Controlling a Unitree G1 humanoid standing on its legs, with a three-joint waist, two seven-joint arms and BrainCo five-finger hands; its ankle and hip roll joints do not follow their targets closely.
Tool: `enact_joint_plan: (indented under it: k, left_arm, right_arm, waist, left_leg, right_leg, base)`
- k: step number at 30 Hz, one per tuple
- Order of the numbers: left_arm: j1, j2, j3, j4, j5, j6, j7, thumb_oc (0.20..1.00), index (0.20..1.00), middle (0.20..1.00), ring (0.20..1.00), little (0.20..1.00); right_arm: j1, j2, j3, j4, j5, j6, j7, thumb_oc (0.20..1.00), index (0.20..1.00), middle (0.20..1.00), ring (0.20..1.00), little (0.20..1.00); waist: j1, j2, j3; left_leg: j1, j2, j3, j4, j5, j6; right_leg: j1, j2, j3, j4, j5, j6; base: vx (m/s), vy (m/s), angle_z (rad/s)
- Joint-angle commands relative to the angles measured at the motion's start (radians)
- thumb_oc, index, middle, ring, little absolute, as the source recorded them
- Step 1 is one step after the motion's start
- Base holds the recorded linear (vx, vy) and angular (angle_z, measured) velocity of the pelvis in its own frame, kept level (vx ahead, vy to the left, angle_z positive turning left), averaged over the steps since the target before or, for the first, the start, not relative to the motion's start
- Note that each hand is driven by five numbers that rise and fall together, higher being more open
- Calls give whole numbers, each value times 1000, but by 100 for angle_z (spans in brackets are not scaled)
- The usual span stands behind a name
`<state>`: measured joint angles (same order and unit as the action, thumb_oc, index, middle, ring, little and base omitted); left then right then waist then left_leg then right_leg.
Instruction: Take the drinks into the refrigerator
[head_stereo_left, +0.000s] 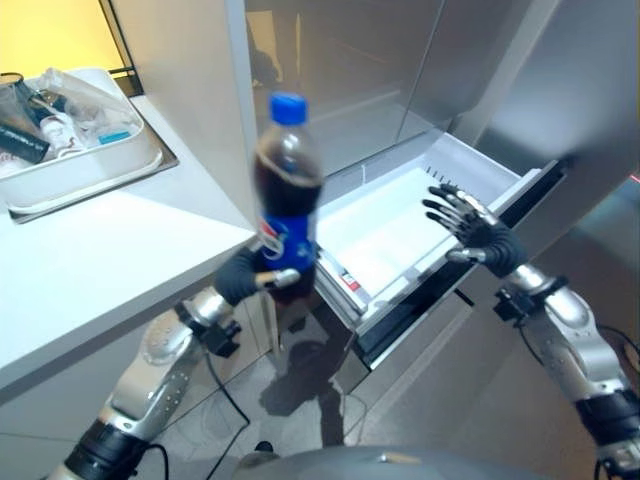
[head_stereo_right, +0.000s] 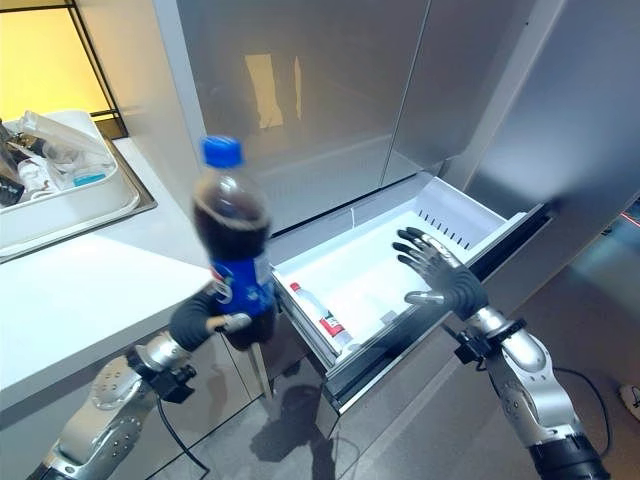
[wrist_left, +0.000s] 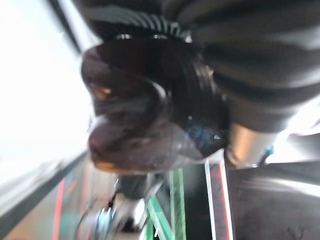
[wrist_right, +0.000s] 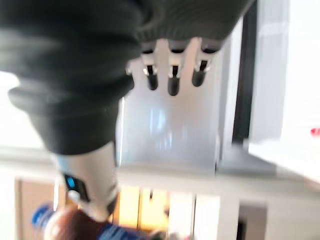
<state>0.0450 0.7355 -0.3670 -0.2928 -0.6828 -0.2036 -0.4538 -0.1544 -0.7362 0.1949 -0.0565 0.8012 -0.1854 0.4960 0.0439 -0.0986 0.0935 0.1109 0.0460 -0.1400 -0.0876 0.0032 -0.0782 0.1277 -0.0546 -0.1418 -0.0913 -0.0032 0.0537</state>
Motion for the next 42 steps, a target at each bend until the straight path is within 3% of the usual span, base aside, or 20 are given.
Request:
enact_joint_plan:
  k: [1,12,23,32,41,42]
  left_arm:
    - [-133,-7,-4,-64,-73,-70,-28,200,200,200,200,200]
    - [-213,-8,-131,-39,-71,-52,-21,200,200,200,200,200]
    - [-225,-47,-129,-12,-34,-56,-9,200,200,200,200,200]
    - [-213,-62,-124,-3,-15,-69,-25,200,200,200,200,200]
    - [-226,-84,-125,31,11,-70,-25,200,200,200,200,200]
    - [-227,-90,-124,36,13,-68,-24,200,200,200,200,200]
  right_arm:
    - [-133,-51,42,-25,91,-27,29,1000,1000,1000,1000,1000]
    - [-341,15,274,-69,148,8,53,1000,1000,1000,1000,1000]
    - [-245,120,316,-74,218,74,93,1000,1000,1000,1000,1000]
    - [-216,92,424,-133,347,197,212,1000,1000,1000,1000,1000]
    - [-241,171,451,-144,428,210,198,1000,1000,1000,1000,1000]
    - [-246,180,450,-147,429,204,195,837,837,837,837,837]
  waist:
    - [13,-10,-46]
    - [25,-3,-40]
    - [26,0,-34]
    - [35,-4,-31]
    - [50,-5,-27]
    - [51,-5,-27]
  left_leg:
    - [-19,-57,-59,29,-60,85]
    - [-17,-58,-44,33,-64,86]
    - [-19,-60,-46,34,-64,90]
    - [-23,-58,-56,36,-62,88]
    - [-30,-61,-61,41,-59,92]
    - [-30,-62,-62,41,-59,92]
  right_leg:
    - [-16,7,-33,82,-46,3]
    - [-19,7,-17,82,-43,5]
    - [-21,6,-17,83,-46,4]
    - [-19,4,-28,83,-49,5]
    - [-21,3,-30,83,-45,4]
    - [-21,3,-31,82,-45,3]
  base:
    - [0,0,0]
    - [-1,1,-3]
    - [0,2,-3]
    - [0,0,0]
    - [0,0,0]
    - [0,0,0]
